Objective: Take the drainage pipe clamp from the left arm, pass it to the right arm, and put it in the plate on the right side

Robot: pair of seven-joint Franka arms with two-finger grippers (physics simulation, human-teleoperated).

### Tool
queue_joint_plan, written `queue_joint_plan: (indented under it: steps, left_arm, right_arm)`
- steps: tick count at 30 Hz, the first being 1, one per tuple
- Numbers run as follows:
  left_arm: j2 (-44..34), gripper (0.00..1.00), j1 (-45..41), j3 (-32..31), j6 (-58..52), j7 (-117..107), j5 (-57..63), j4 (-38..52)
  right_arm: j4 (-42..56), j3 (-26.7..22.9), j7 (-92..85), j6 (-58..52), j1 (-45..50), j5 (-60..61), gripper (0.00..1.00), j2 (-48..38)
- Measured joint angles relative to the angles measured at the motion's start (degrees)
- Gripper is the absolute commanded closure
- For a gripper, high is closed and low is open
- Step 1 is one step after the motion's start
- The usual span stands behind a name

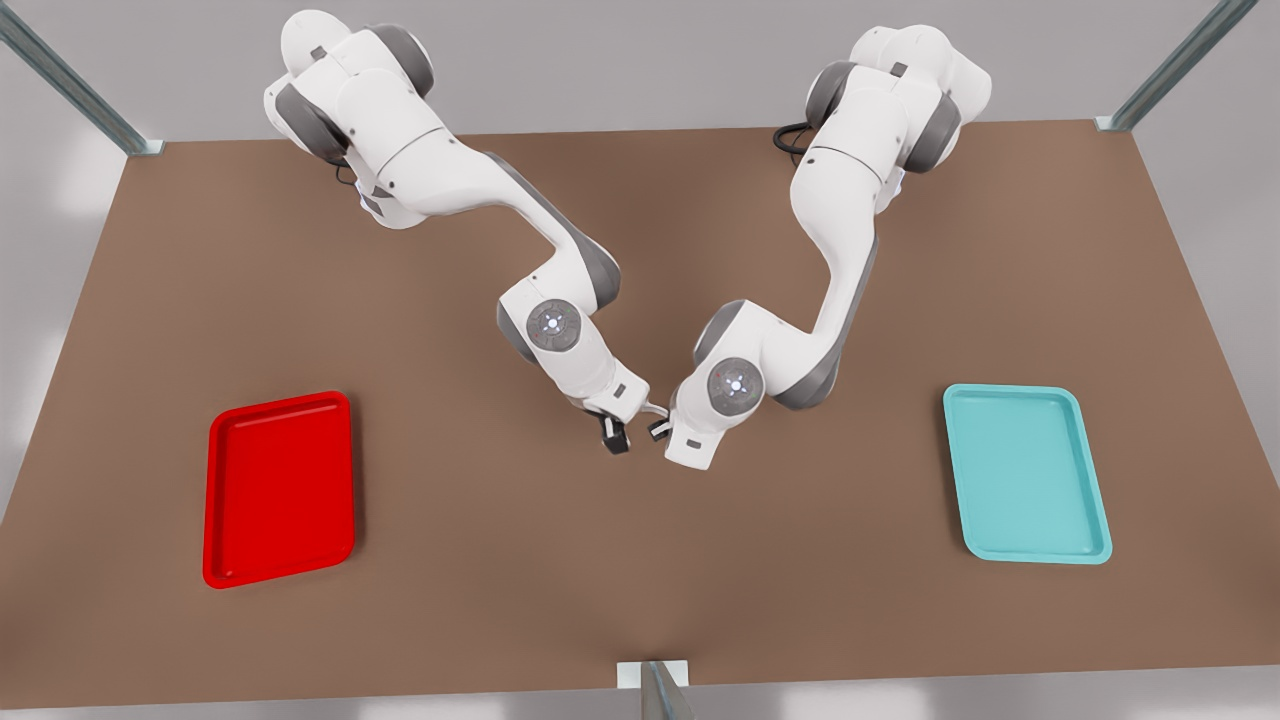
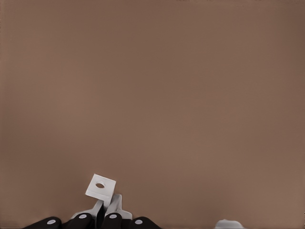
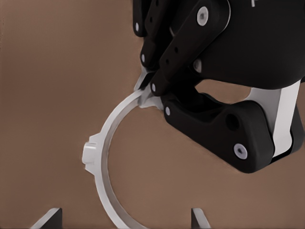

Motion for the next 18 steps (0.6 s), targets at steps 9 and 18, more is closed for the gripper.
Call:
queue_joint_plan:
  steps: [9,18]
  left_arm:
    - [0.4,0.79,-0.7,0.1,-0.1,-5.4,0.0,0.3]
    - [0.5,0.79,-0.8,0.1,-0.6,-9.0,-0.1,1.3]
  right_arm:
    - [-3.6,0.8,-6.1,5.6,0.0,0.3,0.00,-0.5]
    - [-4.4,0.8,-9.8,9.1,-0.4,0.5,0.00,1.0]
